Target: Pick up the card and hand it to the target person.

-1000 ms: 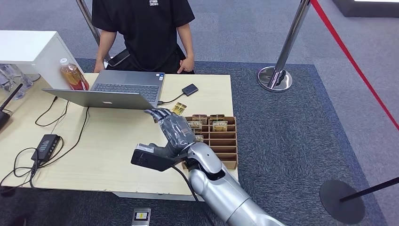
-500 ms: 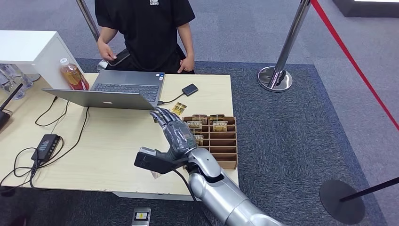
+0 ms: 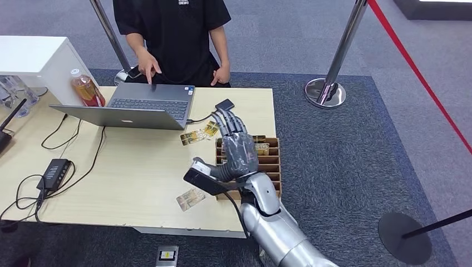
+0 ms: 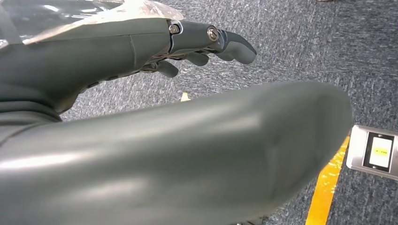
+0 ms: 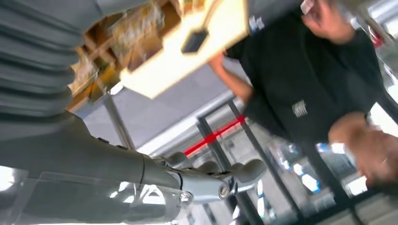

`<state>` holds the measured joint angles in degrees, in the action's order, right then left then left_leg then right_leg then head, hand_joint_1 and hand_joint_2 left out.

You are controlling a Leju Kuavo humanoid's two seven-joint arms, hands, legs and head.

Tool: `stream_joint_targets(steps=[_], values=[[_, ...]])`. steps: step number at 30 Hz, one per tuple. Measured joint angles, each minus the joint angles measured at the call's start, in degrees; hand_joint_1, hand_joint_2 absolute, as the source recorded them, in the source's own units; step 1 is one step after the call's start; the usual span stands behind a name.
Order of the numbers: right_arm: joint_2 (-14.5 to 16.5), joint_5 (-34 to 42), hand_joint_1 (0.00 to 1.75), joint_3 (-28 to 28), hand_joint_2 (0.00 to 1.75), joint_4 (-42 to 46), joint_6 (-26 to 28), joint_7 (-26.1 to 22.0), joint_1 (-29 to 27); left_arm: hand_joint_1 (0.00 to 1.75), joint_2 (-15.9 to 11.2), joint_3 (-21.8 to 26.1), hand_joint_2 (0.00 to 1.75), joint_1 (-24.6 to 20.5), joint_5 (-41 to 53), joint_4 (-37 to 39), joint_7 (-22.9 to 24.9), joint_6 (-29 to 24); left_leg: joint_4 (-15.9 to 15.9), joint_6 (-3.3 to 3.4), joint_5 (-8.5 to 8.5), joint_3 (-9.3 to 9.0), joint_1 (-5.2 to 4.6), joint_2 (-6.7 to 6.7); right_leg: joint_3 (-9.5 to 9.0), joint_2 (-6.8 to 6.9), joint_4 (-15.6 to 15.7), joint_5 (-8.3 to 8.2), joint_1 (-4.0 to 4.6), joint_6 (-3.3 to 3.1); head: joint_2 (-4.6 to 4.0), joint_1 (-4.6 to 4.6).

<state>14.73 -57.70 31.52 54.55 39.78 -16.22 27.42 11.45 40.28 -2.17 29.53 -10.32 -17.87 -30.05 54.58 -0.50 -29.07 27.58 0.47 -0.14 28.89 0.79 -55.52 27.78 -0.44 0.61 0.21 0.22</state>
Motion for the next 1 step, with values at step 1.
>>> stream_joint_targets(steps=[1], values=[[-0.11,-0.18,0.00,-1.51,0.00,1.20,0.05,-1.14,-0.83,0.00,0.00,0.03,0.00,0.01,-0.05,0.00,0.04,-0.03,0.00,0.00,0.00,0.01,0.00,-0.01,0.00,0.00,0.00,0.00,0.00,0.00,0.00,0.01]])
